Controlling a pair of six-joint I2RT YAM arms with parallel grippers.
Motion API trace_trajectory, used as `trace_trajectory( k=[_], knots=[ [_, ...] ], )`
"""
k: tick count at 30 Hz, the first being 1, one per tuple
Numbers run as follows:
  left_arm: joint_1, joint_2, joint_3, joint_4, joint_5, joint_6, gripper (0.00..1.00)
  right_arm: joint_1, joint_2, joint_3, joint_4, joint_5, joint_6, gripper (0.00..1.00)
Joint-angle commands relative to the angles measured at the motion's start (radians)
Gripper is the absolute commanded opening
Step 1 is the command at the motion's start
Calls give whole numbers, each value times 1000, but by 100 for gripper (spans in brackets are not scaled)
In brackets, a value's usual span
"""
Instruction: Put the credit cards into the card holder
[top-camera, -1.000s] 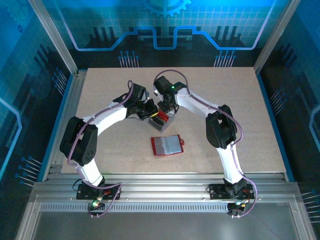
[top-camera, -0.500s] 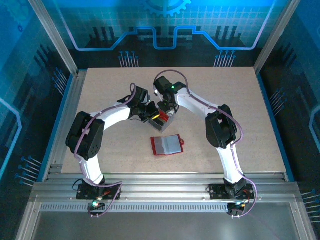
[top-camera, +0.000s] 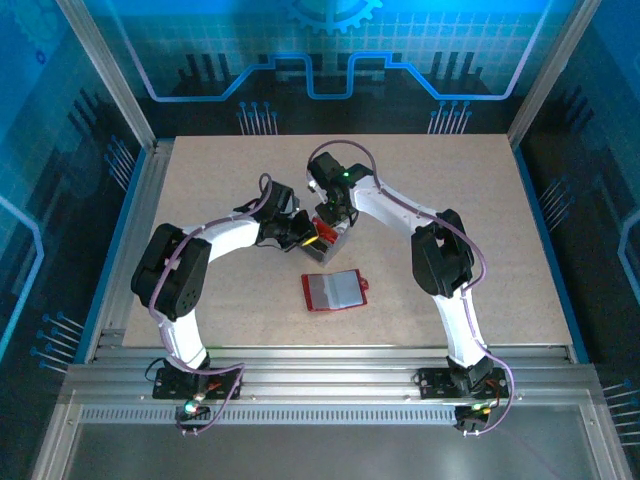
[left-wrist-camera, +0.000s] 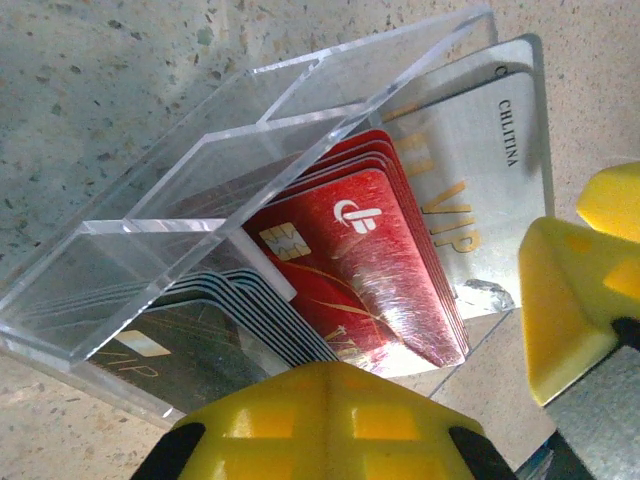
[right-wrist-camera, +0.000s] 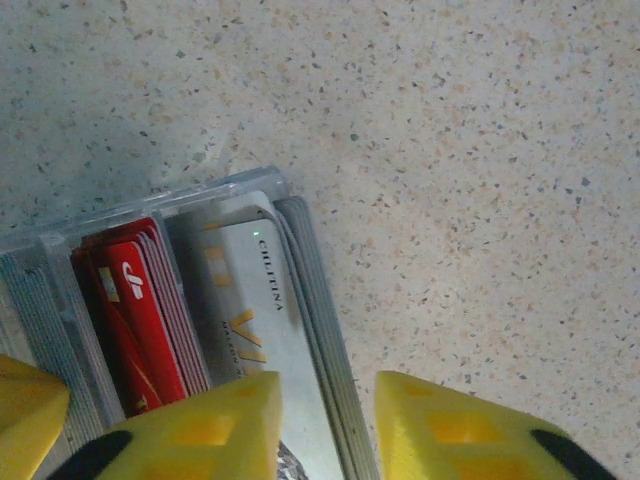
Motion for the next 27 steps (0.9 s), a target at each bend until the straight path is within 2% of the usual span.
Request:
trace_trajectory(
  k=[1, 16, 27],
  knots=[
    [3, 21, -38, -50, -18, 26, 0, 5, 10, 29, -22, -28, -8, 38],
    [3, 18, -37, -61, -27, 33, 0, -7, 72, 42, -29, 16, -5, 41],
    [3, 18, -57, -64, -37, 42, 0, -25, 48, 49, -31, 49, -10, 36]
  ],
)
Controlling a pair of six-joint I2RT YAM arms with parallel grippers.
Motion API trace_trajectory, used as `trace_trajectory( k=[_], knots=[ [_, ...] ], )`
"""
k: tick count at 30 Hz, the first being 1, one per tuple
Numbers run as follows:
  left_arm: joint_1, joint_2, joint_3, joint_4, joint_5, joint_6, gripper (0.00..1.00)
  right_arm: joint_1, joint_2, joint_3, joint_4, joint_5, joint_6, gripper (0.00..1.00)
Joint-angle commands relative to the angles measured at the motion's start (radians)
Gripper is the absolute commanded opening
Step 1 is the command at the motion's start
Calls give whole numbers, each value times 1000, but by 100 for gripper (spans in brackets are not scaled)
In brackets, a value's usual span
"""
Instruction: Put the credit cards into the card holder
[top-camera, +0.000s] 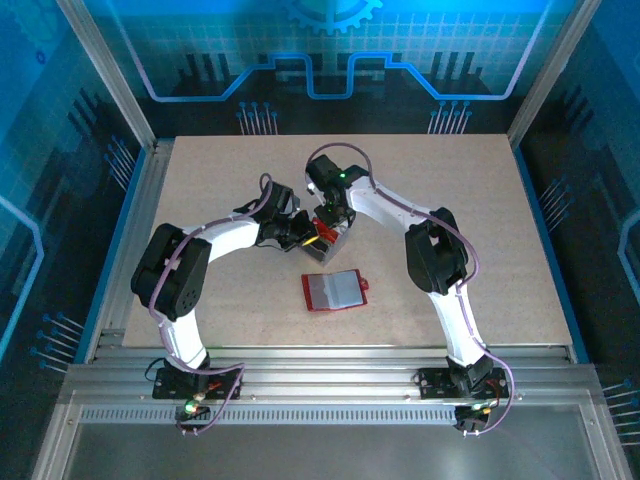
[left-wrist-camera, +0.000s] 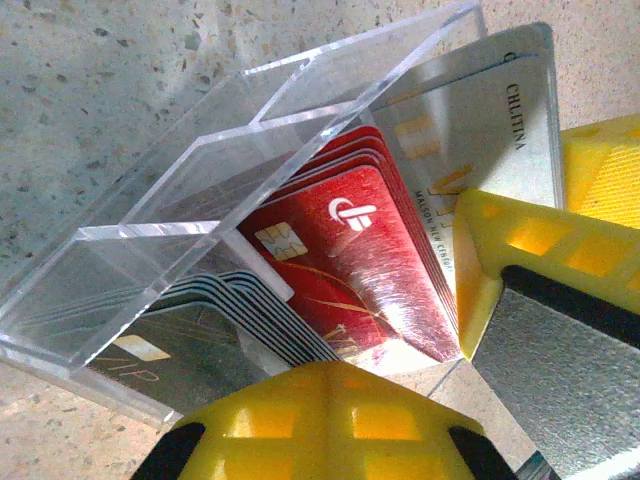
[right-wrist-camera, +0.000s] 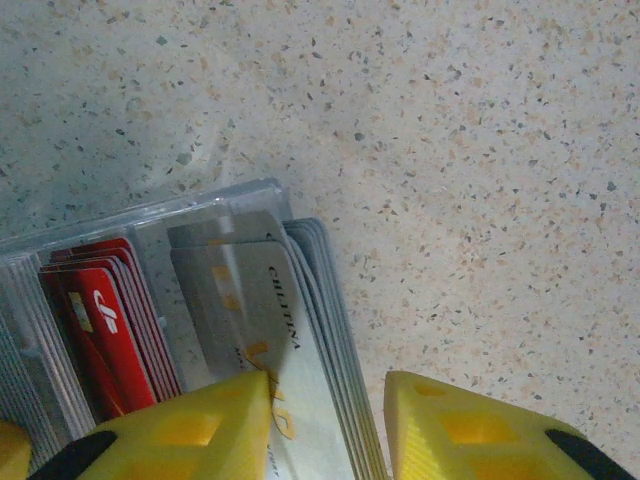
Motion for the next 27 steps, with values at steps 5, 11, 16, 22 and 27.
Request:
trace_trajectory(
  k=[5, 11, 16, 22, 27],
  knots=[
    [4, 23, -51, -83, -39, 23, 0, -21, -19, 22, -29, 40, -12, 37],
    [3, 26, -51, -83, -39, 23, 0, -21, -19, 33, -40, 56, -18, 36],
    [3, 29, -53, -81, -39, 21, 0, -18, -28, 42, -48, 70, -19, 36],
    [3, 31, -51, -81, -39, 21, 0, -13, -30, 46, -53, 59, -23, 25],
    [3, 29, -53, -80, -39, 21, 0, -6, -30, 55, -65, 66, -25, 27]
  ],
)
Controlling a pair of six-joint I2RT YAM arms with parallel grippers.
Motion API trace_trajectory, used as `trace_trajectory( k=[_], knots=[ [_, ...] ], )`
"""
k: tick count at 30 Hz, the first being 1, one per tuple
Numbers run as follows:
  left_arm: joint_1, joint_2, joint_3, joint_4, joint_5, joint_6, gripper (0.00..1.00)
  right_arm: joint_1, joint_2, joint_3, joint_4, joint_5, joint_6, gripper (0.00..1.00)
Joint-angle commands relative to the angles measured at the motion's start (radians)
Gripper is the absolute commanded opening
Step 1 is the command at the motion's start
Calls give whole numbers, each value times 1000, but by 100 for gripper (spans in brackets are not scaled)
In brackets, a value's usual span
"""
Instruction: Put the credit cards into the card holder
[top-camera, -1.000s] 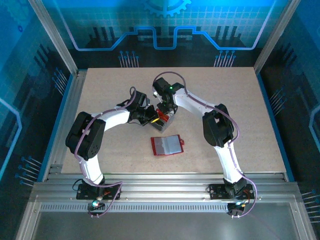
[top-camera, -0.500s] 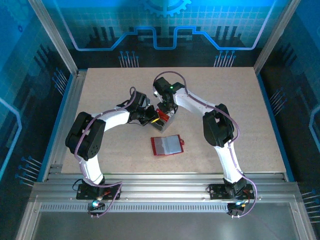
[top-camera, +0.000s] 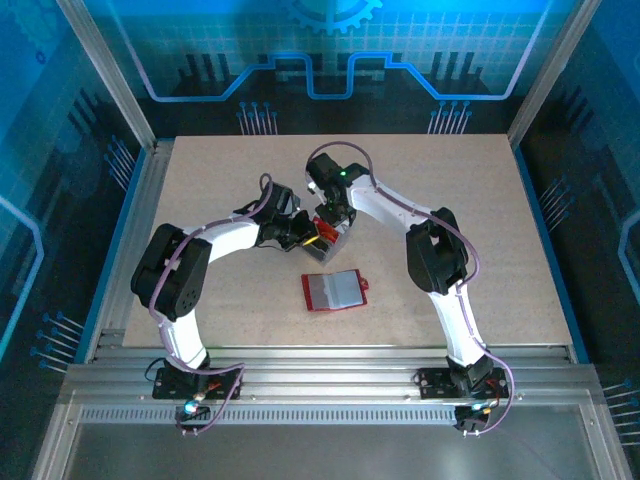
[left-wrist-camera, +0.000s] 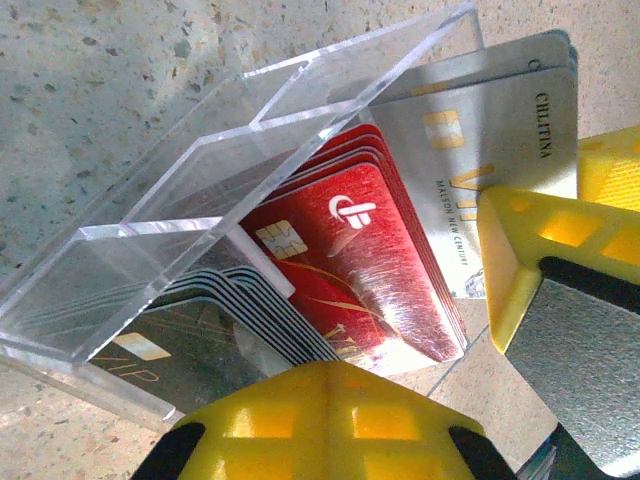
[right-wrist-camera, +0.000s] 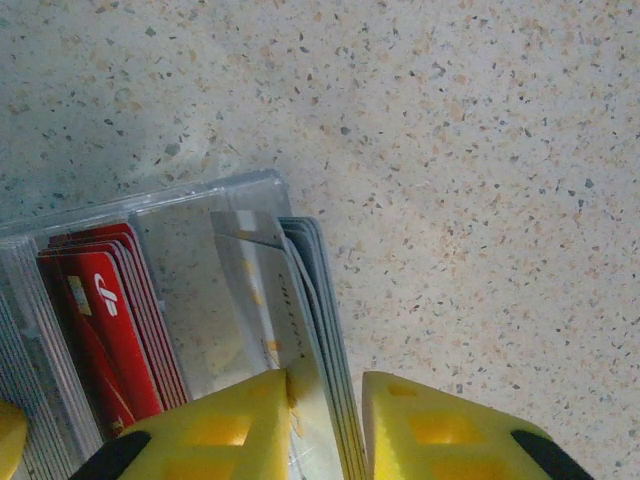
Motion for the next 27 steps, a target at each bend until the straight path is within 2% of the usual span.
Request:
trace_trajectory(
  k=[1, 7, 27],
  knots=[
    [3, 29, -42, -110, -39, 21, 0, -2, -31, 36, -37, 52, -7, 27],
    [3, 31, -42, -109, -39, 21, 0, 1, -33, 43, -47, 71, -9, 31],
    [3, 37, -36, -108, -36, 20, 0, 8, -34, 63, -71, 84, -12, 31]
  ],
)
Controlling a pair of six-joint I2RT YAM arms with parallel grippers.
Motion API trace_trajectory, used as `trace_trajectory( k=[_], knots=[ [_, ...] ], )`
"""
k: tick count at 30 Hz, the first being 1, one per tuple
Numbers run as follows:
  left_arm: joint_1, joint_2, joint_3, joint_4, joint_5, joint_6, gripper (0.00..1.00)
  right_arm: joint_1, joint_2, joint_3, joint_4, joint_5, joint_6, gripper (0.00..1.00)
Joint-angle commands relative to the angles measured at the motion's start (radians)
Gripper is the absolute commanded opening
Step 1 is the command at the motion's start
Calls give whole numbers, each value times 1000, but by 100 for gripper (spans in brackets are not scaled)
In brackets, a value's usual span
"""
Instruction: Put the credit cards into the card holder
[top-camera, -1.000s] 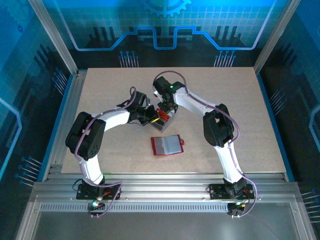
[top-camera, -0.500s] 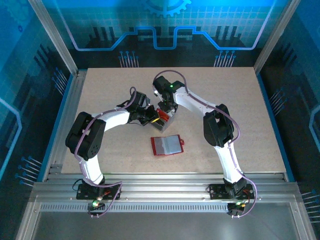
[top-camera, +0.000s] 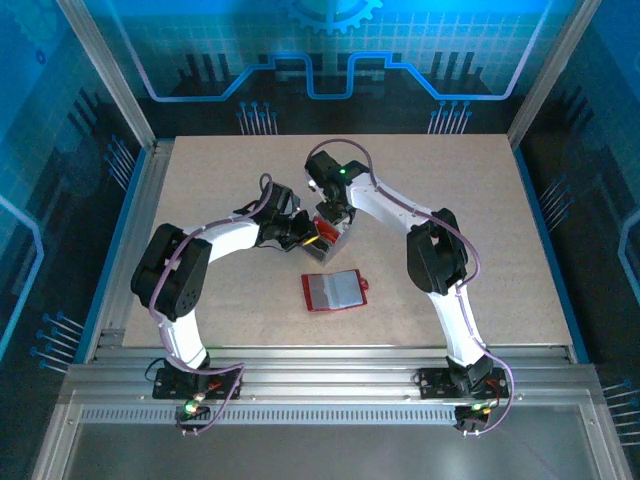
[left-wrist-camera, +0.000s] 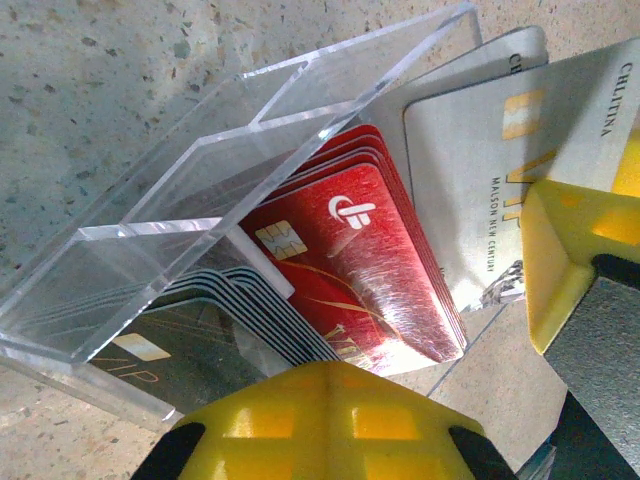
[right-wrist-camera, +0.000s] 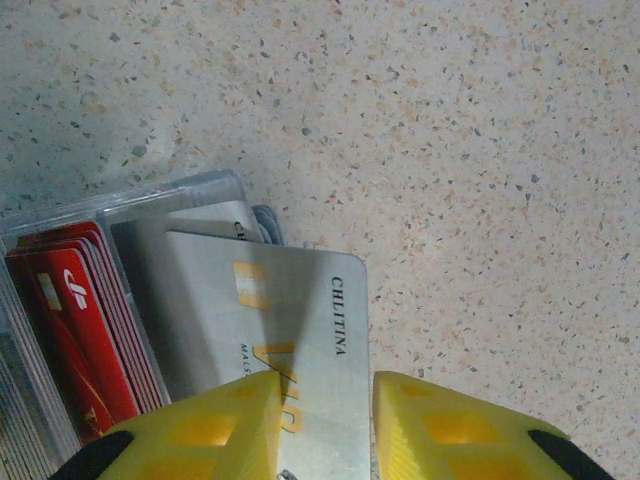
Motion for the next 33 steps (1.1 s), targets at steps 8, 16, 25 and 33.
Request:
trace_trajectory(
  k=[8, 16, 25, 33],
  knots=[
    [5, 37, -37, -108, -36, 20, 0, 10, -46, 31, -44, 28, -12, 28],
    [5, 34, -42, -106, -37, 17, 0, 19, -53, 31, -57, 24, -9, 24],
    [6, 33, -47, -103, -37, 17, 0, 29, -54, 44, -75, 21, -10, 20],
    [6, 33, -46, -102, -34, 16, 0, 35, -60, 57, -98, -10, -11, 10]
  ],
)
